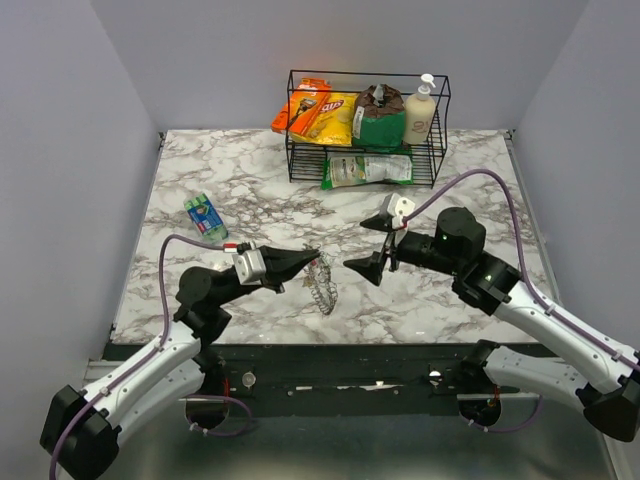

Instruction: Put the keys on the keyring

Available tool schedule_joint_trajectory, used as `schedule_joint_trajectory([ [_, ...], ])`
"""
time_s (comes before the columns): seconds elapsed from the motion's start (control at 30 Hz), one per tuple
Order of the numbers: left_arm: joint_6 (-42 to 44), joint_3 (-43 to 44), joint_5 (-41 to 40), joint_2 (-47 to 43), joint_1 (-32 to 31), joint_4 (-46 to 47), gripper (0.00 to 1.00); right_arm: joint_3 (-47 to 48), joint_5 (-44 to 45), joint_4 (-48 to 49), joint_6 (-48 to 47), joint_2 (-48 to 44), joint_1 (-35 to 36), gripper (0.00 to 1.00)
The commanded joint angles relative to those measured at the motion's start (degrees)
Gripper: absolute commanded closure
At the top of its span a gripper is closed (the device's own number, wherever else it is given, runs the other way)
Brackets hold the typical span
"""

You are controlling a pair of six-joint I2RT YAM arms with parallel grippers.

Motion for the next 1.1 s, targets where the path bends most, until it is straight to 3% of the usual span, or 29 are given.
schedule_joint_trajectory([
  [0.0,1.6,1.3,-4.4,2.2,-0.3,5.3,1.00,-2.8,3.8,4.3,1.7,-2.9,-0.1,0.00],
  [0.27,1.5,4.8,-5.7,16.5,-0.3,12.3,1.00,-5.6,6.0,7.1,2.8,-6.3,-0.1,0.00],
  [0.63,4.0,16.9,-7.6,37.5,-0.2,19.5,1.00,-6.7,6.6,6.7,3.9,-6.1,-0.1,0.00],
  [0.8,4.0,20.4,-13.5,45.1,-0.3,21.0,1.00,-6.8,6.9,5.5,4.2,-5.3,-0.1,0.00],
  [1.07,-2.7,14.2,-20.1,55.2,-1.4,34.7,1.00,-8.7,7.2,5.1,5.1,-6.5,-0.1,0.00],
])
